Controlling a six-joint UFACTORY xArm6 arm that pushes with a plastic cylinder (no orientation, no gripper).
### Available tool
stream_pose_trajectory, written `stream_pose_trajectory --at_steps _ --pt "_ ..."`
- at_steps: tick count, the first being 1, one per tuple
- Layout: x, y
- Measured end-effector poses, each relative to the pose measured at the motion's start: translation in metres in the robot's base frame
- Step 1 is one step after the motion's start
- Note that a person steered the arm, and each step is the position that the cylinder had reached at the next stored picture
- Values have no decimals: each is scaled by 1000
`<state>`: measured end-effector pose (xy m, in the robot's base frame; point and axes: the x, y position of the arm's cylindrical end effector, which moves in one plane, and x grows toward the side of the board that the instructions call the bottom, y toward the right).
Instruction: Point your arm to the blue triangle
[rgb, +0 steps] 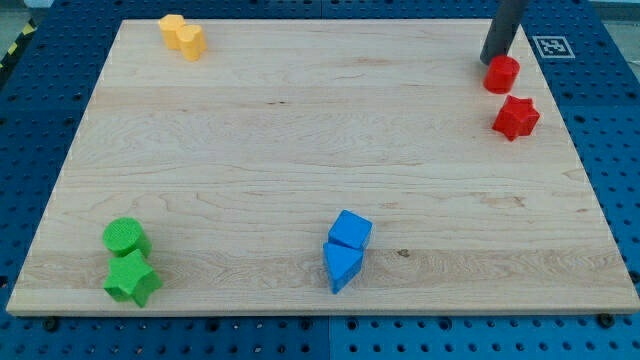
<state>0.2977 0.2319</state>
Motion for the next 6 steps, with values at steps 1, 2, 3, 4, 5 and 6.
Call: stream_pose_trajectory --at_steps 1,2,3,4,5,6 --pt "26 0" --pt "31 -5" --pt "29 -59" --pt "30 -134" --pt "36 -197" --pt "39 -258"
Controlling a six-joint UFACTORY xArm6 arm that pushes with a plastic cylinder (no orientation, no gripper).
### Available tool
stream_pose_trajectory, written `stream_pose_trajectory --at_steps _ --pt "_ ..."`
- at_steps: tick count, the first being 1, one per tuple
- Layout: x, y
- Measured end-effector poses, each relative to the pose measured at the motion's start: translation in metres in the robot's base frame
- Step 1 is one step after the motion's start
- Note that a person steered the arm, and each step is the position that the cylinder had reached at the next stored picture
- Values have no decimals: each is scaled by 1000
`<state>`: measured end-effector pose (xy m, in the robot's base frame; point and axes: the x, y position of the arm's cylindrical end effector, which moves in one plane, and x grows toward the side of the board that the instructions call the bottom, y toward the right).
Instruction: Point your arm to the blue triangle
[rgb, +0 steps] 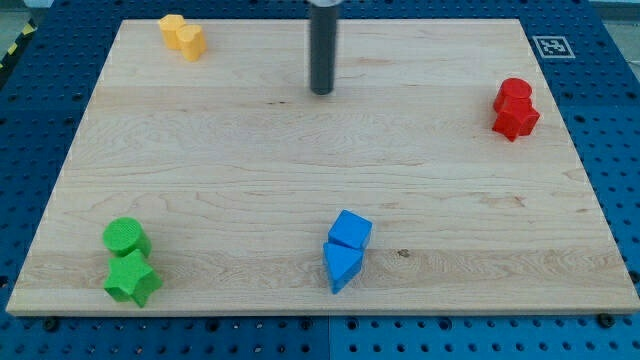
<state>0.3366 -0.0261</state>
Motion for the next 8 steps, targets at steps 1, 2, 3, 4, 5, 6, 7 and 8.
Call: stream_pose_trajectory --at_steps 1,2,3,4,5,6,7,8 --pt "4 -33" --pt "4 -33" --pt "5 -33" --pt "9 -40" --pt "19 -66" --pt "43 -115" --pt "99 -135" --pt "158 -111"
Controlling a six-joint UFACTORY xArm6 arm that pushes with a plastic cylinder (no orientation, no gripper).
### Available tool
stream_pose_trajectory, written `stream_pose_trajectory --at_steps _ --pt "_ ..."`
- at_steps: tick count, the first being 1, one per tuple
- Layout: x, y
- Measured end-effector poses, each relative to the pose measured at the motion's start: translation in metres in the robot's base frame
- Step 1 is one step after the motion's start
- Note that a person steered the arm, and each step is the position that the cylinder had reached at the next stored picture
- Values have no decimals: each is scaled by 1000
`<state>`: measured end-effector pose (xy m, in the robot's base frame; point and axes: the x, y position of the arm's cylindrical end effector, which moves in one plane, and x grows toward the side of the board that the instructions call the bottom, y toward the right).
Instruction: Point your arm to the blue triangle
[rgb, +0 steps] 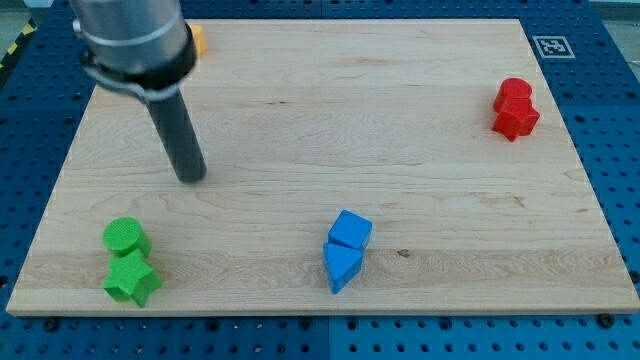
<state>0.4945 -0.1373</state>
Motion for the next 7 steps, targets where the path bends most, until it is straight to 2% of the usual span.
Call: stream_pose_trajectory --at_steps 1,2,4,5,7 --pt "54 27" --pt "88 35" --pt "104 63" --pt "119 103" --pt "117 119"
